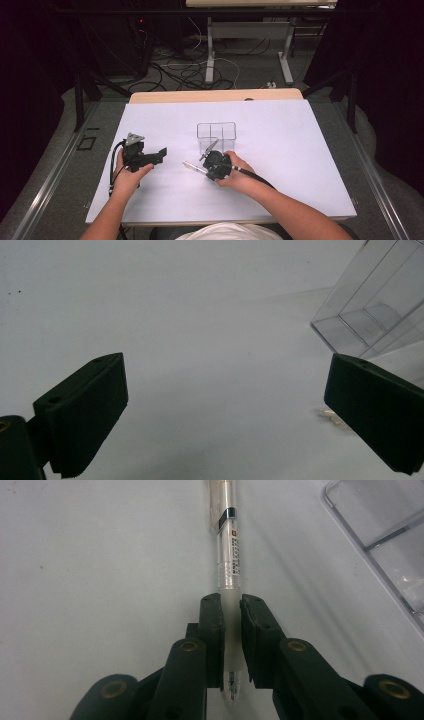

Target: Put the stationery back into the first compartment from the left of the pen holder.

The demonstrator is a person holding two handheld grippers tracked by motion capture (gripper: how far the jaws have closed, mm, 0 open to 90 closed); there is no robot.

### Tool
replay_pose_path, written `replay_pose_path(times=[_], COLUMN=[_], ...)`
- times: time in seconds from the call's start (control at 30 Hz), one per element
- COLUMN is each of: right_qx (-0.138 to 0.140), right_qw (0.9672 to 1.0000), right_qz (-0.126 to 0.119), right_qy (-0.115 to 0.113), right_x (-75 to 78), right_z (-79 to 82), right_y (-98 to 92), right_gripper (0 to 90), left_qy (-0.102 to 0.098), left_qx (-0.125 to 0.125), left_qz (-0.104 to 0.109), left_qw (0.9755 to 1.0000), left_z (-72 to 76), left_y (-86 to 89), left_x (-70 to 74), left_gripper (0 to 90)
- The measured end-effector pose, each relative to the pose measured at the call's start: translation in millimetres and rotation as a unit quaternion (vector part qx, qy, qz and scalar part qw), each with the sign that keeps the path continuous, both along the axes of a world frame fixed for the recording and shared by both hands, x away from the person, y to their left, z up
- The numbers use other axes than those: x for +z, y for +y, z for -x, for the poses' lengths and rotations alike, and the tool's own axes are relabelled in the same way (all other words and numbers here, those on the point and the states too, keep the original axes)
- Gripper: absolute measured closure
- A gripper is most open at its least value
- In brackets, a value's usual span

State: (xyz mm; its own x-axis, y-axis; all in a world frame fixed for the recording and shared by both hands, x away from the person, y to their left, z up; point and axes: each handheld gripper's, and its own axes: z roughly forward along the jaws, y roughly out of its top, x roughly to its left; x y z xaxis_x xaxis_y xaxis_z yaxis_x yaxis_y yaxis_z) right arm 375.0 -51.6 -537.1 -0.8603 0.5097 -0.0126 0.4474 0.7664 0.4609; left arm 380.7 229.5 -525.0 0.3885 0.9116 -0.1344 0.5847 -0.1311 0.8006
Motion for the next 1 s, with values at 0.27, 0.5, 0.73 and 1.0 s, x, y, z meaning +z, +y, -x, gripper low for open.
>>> replay_pose_path(times=[0.27, 0.5, 0.73, 1.0], right_qx=[0.002, 0.010, 0.037, 0.080], right_qw=[0.9999, 0.9998, 0.9979, 0.9881], right_qz=[0.010, 0.015, 0.020, 0.020], right_qy=[0.010, -0.005, -0.050, -0.129], right_x=[1.8, 1.6, 4.6, 11.0], right_z=[-2.6, -0.3, 7.6, 22.2], right_y=[1.9, 2.6, -1.7, -10.9], right_gripper=[80.3, 80.4, 80.5, 80.4], left_qy=[-0.002, -0.003, -0.002, -0.003], left_qx=[0.001, 0.001, -0.001, -0.007], left_qz=[0.003, 0.002, 0.000, -0.003], left_qw=[1.0000, 1.0000, 1.0000, 1.0000], left_z=[-0.1, -0.1, 0.3, 1.5], left_y=[-0.4, 0.0, 0.4, -1.5], left_x=[-0.5, -0.2, 0.6, 2.8], left_gripper=[3.9, 3.9, 3.9, 3.9])
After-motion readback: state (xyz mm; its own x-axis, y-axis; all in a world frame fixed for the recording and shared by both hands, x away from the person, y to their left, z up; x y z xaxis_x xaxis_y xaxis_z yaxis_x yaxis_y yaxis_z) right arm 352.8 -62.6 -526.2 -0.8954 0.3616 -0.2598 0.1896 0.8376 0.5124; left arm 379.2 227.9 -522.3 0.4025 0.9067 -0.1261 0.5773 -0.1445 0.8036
